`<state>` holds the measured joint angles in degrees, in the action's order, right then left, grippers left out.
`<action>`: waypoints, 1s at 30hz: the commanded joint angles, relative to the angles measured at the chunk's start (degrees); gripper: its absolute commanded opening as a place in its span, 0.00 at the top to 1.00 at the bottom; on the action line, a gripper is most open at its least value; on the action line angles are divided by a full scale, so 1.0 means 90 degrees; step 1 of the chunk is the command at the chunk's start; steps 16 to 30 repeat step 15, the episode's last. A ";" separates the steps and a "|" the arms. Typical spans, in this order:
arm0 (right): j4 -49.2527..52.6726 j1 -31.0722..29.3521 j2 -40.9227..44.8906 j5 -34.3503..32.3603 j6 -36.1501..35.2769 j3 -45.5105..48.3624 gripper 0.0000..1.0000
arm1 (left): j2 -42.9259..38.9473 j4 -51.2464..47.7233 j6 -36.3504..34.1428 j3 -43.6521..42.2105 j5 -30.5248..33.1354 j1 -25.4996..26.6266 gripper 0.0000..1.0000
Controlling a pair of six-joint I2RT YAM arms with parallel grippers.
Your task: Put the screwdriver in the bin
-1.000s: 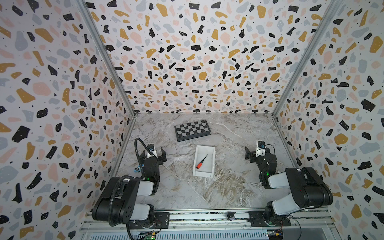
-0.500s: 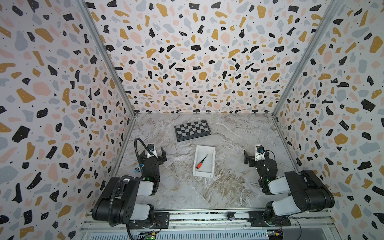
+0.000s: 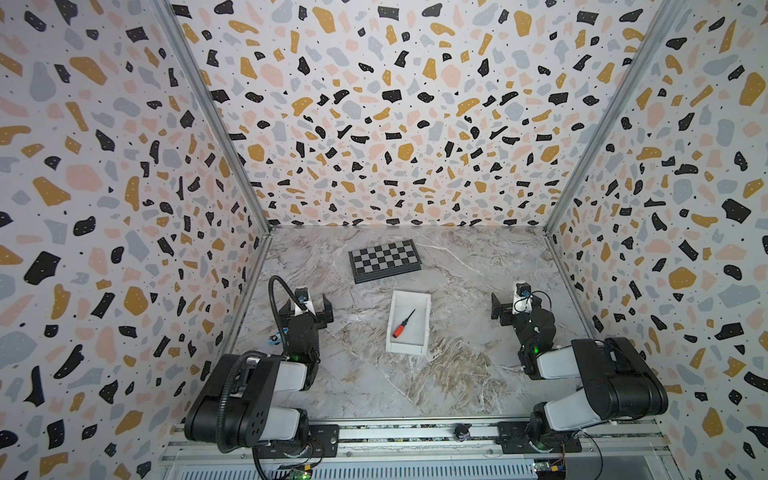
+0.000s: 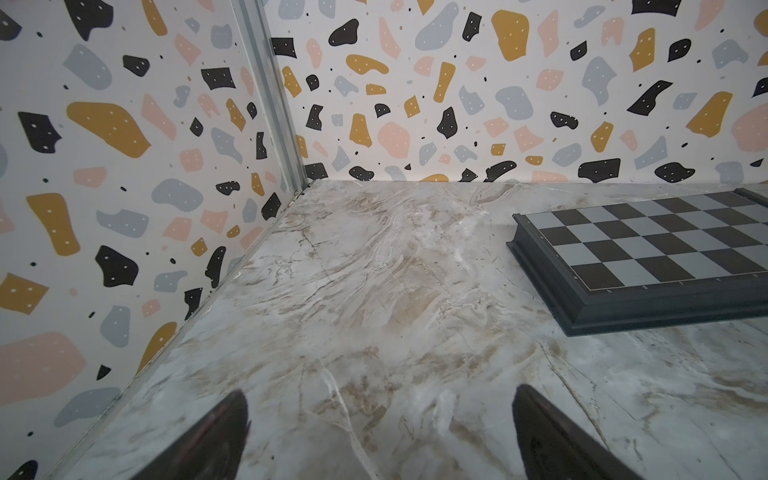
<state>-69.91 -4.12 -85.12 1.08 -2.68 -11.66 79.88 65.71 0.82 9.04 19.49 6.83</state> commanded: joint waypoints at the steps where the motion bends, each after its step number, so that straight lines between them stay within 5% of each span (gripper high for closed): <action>1: 0.0064 0.0001 0.0024 0.0065 0.0068 -0.0100 0.01 | -0.0032 0.0406 -0.0029 -0.0028 -0.0036 -0.0026 0.00; 30: 0.0102 0.0059 -0.0002 -0.0004 0.0162 -0.0130 0.01 | -0.0036 0.0406 -0.0031 -0.0028 -0.0036 -0.0026 0.00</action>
